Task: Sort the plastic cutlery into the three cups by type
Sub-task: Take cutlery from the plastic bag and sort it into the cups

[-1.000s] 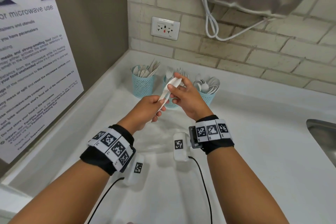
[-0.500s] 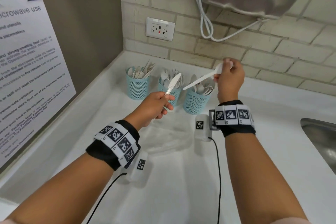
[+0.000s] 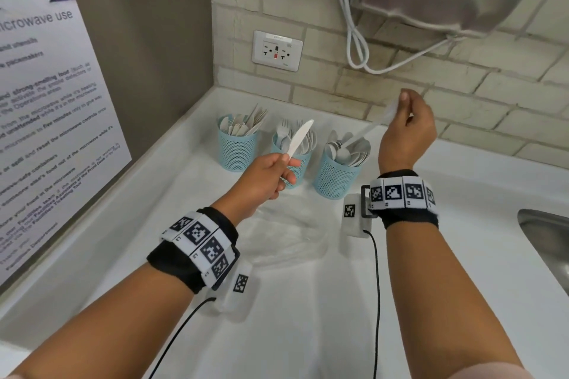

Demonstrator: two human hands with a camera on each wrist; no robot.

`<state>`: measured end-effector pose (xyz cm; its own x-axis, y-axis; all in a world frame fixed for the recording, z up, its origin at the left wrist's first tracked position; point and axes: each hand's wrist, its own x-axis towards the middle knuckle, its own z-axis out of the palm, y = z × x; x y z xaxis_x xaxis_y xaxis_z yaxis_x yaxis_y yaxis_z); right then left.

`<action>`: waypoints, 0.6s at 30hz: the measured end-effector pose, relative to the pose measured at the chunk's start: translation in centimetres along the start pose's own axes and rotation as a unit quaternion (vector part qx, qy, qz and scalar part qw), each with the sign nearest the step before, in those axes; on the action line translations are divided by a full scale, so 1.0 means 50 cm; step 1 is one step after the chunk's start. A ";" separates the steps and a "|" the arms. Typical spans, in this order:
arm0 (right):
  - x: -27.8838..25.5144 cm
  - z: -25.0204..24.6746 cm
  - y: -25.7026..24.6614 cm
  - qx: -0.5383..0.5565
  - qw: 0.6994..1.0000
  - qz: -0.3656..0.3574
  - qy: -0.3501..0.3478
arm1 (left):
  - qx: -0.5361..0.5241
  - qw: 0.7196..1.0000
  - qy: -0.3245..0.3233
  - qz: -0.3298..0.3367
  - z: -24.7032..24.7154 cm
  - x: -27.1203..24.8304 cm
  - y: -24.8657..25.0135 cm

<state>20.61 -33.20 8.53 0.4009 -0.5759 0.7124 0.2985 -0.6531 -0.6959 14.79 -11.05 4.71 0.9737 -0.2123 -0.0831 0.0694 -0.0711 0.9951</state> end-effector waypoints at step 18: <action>-0.073 0.051 0.043 -0.335 0.888 0.042 -0.312 | -0.054 0.995 0.079 0.004 -0.026 0.017 -0.001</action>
<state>22.01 -31.24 4.19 0.8612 -0.3885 0.3276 -0.2537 -0.8872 -0.3853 15.91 -9.95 4.63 0.9957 -0.0559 -0.0736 0.0758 0.0377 0.9964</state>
